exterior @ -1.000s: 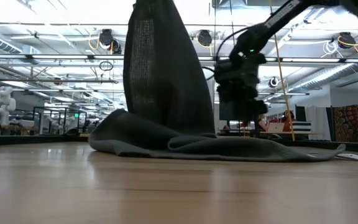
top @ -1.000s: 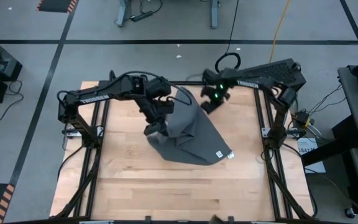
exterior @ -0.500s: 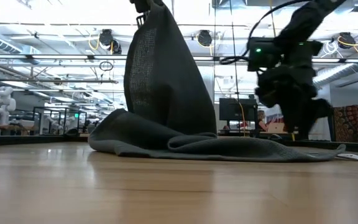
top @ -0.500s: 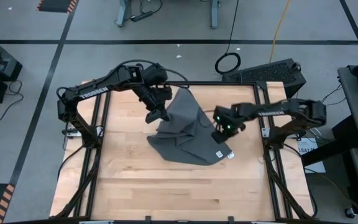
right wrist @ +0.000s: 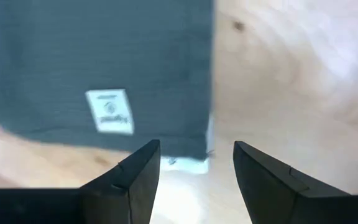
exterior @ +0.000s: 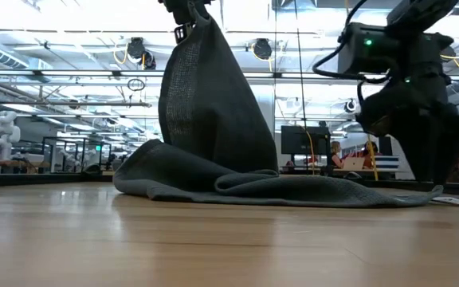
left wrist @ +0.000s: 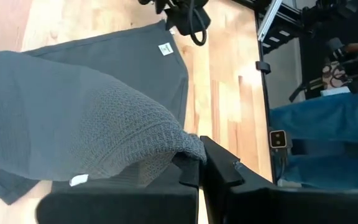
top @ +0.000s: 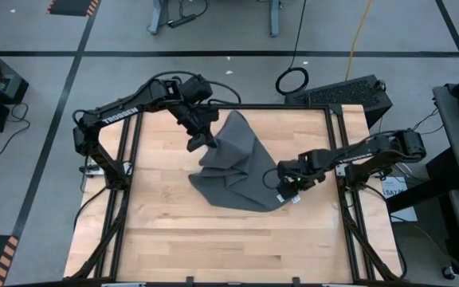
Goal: Roll towel
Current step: Fold the gray towel on the center of table
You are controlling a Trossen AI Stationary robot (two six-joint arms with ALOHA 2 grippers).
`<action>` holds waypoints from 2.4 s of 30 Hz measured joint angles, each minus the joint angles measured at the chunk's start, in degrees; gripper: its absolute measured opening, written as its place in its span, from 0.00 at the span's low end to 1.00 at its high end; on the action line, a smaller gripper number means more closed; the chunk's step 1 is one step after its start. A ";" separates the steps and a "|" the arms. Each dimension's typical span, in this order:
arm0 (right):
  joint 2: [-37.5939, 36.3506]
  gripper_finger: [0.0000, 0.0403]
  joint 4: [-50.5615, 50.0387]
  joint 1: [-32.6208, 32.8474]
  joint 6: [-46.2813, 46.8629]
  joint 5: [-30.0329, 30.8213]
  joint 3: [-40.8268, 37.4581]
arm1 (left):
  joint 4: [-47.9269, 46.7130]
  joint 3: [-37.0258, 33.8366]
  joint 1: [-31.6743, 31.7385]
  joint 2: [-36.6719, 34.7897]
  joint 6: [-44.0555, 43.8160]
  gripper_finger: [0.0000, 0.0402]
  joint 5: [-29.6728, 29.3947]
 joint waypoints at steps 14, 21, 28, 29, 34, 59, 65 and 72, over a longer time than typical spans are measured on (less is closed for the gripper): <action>-0.15 0.09 12.98 0.34 3.43 -3.85 -6.71 | 0.04 0.01 -0.01 0.00 0.40 0.00 -1.55; -3.75 0.01 13.29 3.69 5.36 -13.94 -4.32 | 2.45 0.40 3.14 -1.76 1.38 0.00 -4.97; -7.61 0.00 13.07 8.72 13.18 -16.88 -0.32 | 19.57 3.90 8.24 -2.80 1.30 0.00 -10.91; -7.69 0.00 13.12 9.32 14.08 -17.60 0.00 | 22.71 4.16 8.71 -2.80 1.28 0.00 -10.61; -6.89 0.00 10.90 11.27 14.60 -17.11 0.20 | 25.85 4.55 9.76 -2.67 -1.34 0.00 -6.96; -19.52 0.41 12.24 -3.30 13.35 -24.34 -0.02 | -1.76 -3.58 -17.98 -1.81 -5.62 0.00 -7.58; -19.22 0.44 26.06 -19.21 9.88 -16.45 0.04 | 1.13 -3.58 -20.14 -1.81 -9.00 0.00 -11.43; -4.72 0.39 35.96 -33.35 -5.88 -18.17 6.83 | 5.34 -3.58 -21.37 -1.81 -11.06 0.00 -13.30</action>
